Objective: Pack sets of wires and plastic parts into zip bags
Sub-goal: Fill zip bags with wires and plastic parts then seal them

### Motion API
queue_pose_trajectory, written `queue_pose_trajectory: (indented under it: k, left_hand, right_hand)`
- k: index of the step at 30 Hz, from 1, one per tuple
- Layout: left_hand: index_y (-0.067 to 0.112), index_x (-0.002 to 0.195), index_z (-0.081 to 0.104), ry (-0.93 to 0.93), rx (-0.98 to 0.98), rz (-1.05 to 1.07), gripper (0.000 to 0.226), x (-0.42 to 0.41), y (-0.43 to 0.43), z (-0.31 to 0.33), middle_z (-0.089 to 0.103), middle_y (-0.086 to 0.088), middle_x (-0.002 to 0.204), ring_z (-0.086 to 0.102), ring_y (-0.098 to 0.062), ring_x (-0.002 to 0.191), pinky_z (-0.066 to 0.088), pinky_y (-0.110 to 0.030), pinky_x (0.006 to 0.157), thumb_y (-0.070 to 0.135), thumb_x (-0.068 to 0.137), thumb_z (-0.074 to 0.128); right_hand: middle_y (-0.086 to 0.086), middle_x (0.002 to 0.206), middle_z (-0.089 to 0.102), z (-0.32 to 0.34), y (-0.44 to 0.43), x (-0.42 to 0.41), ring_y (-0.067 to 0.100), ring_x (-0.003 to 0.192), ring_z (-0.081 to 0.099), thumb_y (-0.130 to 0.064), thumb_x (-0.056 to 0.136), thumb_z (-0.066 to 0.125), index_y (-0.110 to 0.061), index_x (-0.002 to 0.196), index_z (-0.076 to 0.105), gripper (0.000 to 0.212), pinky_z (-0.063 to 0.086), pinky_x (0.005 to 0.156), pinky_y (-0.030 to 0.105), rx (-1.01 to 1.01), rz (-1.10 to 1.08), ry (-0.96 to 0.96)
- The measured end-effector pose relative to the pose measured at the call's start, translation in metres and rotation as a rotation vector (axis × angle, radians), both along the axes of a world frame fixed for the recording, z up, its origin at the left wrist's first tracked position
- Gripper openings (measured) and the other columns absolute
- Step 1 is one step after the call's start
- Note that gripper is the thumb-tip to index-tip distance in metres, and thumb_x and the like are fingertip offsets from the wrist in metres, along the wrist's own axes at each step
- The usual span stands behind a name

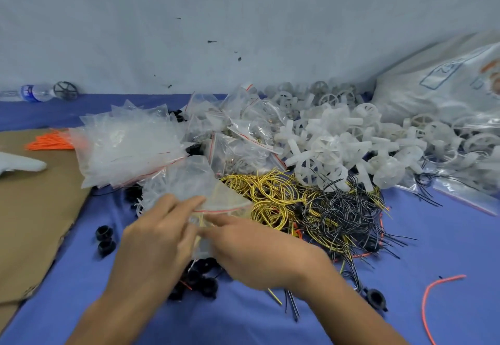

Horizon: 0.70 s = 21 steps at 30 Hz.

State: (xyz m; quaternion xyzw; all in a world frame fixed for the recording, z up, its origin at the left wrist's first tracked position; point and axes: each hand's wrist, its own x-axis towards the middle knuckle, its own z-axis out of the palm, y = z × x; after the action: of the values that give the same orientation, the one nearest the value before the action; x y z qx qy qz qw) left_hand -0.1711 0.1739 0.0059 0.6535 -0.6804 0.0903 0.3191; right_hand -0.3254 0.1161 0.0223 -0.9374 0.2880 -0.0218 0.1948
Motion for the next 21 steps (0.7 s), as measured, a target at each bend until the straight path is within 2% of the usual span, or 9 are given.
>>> queue_pose_trajectory:
  k: [2, 4, 5, 7, 9, 12, 14, 18, 21]
  left_hand:
    - [0.026, 0.110, 0.074, 0.084, 0.037, 0.047, 0.038, 0.005, -0.006, 0.003, 0.038, 0.011, 0.068, 0.035, -0.010, 0.062, 0.031, -0.025, 0.051, 0.017, 0.077, 0.058]
    - [0.025, 0.108, 0.075, 0.119, 0.063, 0.047, 0.031, 0.005, -0.010, 0.005, 0.039, 0.015, 0.062, 0.037, -0.010, 0.058, 0.032, -0.028, 0.055, 0.010, 0.081, 0.068]
    - [0.025, 0.107, 0.075, 0.127, 0.068, 0.035, 0.030, 0.004, -0.012, 0.006, 0.038, 0.017, 0.059, 0.038, -0.010, 0.057, 0.032, -0.028, 0.056, 0.009, 0.082, 0.072]
    - [0.024, 0.106, 0.076, 0.158, 0.073, 0.016, 0.025, 0.001, -0.014, 0.008, 0.036, 0.017, 0.052, 0.037, -0.007, 0.054, 0.030, -0.027, 0.055, 0.013, 0.084, 0.073]
    - [0.026, 0.106, 0.076, 0.185, 0.082, 0.010, 0.021, -0.002, -0.016, 0.010, 0.042, 0.012, 0.050, 0.037, -0.003, 0.051, 0.029, -0.024, 0.052, 0.018, 0.087, 0.071]
    - [0.027, 0.105, 0.075, 0.206, 0.086, -0.013, 0.018, -0.004, -0.017, 0.011, 0.053, 0.028, 0.060, 0.040, 0.004, 0.048, 0.028, -0.013, 0.054, 0.021, 0.089, 0.070]
    - [0.028, 0.105, 0.075, 0.206, 0.087, -0.017, 0.018, -0.004, -0.018, 0.012, 0.051, 0.036, 0.063, 0.040, 0.006, 0.048, 0.028, -0.013, 0.054, 0.021, 0.090, 0.069]
    - [0.030, 0.105, 0.074, 0.199, 0.104, 0.005, 0.017, -0.002, -0.017, 0.012, 0.052, 0.029, 0.058, 0.041, 0.004, 0.049, 0.028, -0.016, 0.052, 0.025, 0.091, 0.067]
    - [0.032, 0.105, 0.073, 0.209, 0.117, 0.019, 0.017, 0.001, -0.017, 0.012, 0.052, 0.026, 0.060, 0.044, -0.001, 0.049, 0.029, -0.021, 0.050, 0.028, 0.092, 0.065]
  right_hand:
    - [-0.016, 0.102, 0.068, 0.000, 0.003, -0.030, 0.000, 0.093, 0.061, -0.025, 0.094, 0.052, -0.027, 0.115, 0.063, 0.023, 0.048, 0.079, 0.020, 0.119, -0.048, -0.275]
    - [-0.024, 0.084, 0.065, 0.001, -0.014, -0.061, -0.007, 0.074, 0.058, -0.030, 0.095, 0.056, -0.032, 0.107, 0.065, 0.015, 0.042, 0.065, 0.010, 0.080, -0.260, -0.403]
    - [-0.021, 0.086, 0.065, -0.001, -0.029, -0.073, -0.005, 0.076, 0.058, -0.030, 0.096, 0.056, -0.031, 0.107, 0.066, 0.015, 0.044, 0.068, 0.014, 0.000, -0.399, -0.396]
    - [-0.009, 0.108, 0.064, -0.017, -0.053, -0.081, 0.009, 0.100, 0.058, -0.032, 0.099, 0.052, -0.025, 0.119, 0.062, 0.023, 0.048, 0.086, 0.031, -0.171, -0.569, -0.156]
    - [0.000, 0.124, 0.057, -0.039, -0.065, -0.080, 0.020, 0.116, 0.050, -0.033, 0.099, 0.051, -0.021, 0.127, 0.058, 0.031, 0.045, 0.096, 0.038, -0.170, -0.563, 0.000]
    - [-0.001, 0.122, 0.050, -0.060, -0.069, -0.073, 0.020, 0.117, 0.043, -0.026, 0.098, 0.052, -0.027, 0.127, 0.057, 0.029, 0.045, 0.094, 0.037, -0.205, -0.433, -0.104]
    - [0.002, 0.119, 0.048, -0.066, -0.074, -0.065, 0.023, 0.112, 0.042, -0.023, 0.098, 0.052, -0.028, 0.131, 0.055, 0.034, 0.043, 0.094, 0.037, -0.308, -0.378, -0.057]
    - [0.001, 0.117, 0.047, -0.060, -0.084, -0.064, 0.023, 0.108, 0.042, -0.030, 0.098, 0.051, -0.022, 0.117, 0.057, 0.022, 0.037, 0.094, 0.034, -0.390, -0.373, 0.025]
    - [-0.006, 0.112, 0.046, -0.046, -0.082, -0.075, 0.017, 0.108, 0.041, -0.035, 0.098, 0.051, -0.026, 0.107, 0.056, 0.014, 0.039, 0.092, 0.033, -0.228, -0.431, -0.115]
